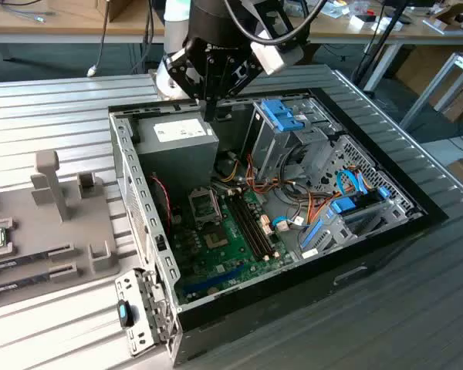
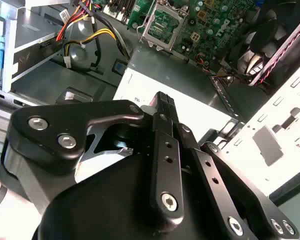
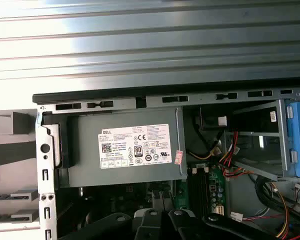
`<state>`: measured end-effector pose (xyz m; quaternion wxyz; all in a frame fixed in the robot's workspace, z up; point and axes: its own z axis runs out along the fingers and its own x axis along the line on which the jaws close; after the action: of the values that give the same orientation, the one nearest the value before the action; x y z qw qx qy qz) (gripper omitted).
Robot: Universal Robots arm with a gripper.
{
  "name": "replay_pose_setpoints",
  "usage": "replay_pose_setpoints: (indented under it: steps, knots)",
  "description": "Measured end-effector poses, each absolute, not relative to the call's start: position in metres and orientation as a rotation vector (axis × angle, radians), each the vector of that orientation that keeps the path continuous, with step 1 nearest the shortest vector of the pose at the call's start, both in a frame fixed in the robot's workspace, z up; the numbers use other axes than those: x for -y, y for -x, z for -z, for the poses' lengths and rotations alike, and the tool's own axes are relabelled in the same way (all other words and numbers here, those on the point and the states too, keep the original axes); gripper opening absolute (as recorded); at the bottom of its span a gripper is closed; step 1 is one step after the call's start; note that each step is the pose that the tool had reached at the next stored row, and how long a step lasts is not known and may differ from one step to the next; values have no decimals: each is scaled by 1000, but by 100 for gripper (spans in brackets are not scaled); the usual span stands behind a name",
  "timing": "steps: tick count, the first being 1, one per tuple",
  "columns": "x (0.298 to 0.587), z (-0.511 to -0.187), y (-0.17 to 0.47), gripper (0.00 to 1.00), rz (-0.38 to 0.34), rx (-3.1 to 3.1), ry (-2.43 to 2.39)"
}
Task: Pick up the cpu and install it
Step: 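Reach for the cpu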
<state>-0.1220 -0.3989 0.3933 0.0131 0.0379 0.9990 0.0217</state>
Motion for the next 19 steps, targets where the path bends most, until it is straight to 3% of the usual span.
replay_pose_setpoints:
  steps: [19]
  knots:
    - [399, -393, 133, 11, -68, -3113, -118]
